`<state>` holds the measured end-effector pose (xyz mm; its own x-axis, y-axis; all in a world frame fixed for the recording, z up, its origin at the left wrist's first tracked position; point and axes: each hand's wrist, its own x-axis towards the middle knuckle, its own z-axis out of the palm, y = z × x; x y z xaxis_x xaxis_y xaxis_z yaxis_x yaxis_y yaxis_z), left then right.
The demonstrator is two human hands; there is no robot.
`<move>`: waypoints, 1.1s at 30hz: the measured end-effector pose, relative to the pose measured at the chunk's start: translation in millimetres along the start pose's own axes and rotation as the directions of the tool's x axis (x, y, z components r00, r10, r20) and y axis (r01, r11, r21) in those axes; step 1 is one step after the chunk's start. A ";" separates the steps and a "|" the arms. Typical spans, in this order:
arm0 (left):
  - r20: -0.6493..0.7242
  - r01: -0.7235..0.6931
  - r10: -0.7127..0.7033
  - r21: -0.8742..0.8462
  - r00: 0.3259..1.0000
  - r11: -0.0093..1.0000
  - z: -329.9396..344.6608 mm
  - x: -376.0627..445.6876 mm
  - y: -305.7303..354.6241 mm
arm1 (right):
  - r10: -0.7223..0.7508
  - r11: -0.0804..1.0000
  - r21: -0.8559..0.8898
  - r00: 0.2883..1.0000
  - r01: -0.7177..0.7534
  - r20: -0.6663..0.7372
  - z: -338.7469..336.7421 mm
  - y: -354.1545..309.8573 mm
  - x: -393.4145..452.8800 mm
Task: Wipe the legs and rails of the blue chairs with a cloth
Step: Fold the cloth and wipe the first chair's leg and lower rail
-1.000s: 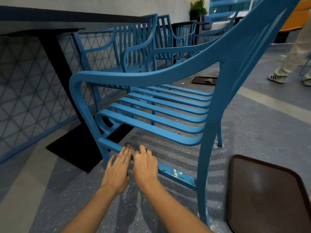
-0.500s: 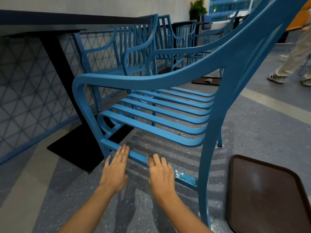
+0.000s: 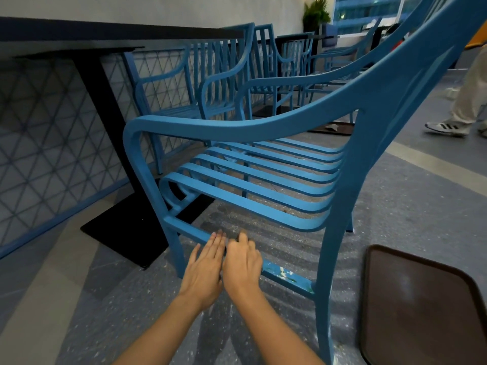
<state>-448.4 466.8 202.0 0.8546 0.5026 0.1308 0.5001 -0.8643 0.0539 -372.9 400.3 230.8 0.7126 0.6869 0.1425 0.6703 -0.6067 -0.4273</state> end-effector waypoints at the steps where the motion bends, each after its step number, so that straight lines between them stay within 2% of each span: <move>1: 0.012 0.000 0.000 0.006 1.000 1.000 1.0 -0.6 2.7 | -0.008 1.000 -0.011 1.000 0.008 0.003 0.2 3.3 -1.8; 6: 0.030 -0.029 0.028 0.066 0.999 0.997 0.8 -5.2 14.2 | -0.018 1.000 -0.015 0.999 0.018 -0.026 -1.5 22.1 -7.6; 8: -0.004 -0.067 0.068 0.099 0.998 0.993 0.1 -7.0 21.1 | -0.038 0.999 -0.020 0.998 0.037 -0.040 -2.5 29.4 -12.6; 12: -0.069 -0.106 0.107 0.024 0.992 0.994 3.4 -13.0 33.5 | -0.089 0.995 -0.054 0.992 0.084 -0.093 0.1 45.6 -26.4; 17: -0.040 -0.078 0.078 -0.013 0.996 0.997 10.3 -17.6 36.1 | -0.078 0.991 -0.121 0.985 0.059 -0.154 -7.0 57.4 -42.8; 20: -0.043 -0.064 0.063 -0.042 0.997 0.997 7.0 -17.4 37.9 | -0.045 0.998 -0.057 0.994 0.039 -0.100 -12.6 59.8 -43.9; 25: -0.051 -0.049 0.046 -0.058 0.998 0.997 5.7 -21.1 44.6 | -0.029 0.998 0.050 0.991 0.035 -0.127 -17.5 46.5 -39.8; 29: -0.012 -0.046 0.045 -0.039 0.999 0.998 10.1 -28.9 48.7 | -0.049 0.998 0.036 0.993 0.053 -0.111 -12.7 39.5 -50.5; 33: -0.011 -0.017 0.016 -0.041 1.000 0.999 9.5 -28.1 48.6 | -0.074 0.995 -0.072 0.995 0.068 -0.072 -14.1 45.5 -52.1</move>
<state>-446.7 410.8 191.6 0.8609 0.4884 0.1428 0.4796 -0.8726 0.0925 -376.6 331.2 216.5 0.6743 0.6993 0.2373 0.7306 -0.5854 -0.3514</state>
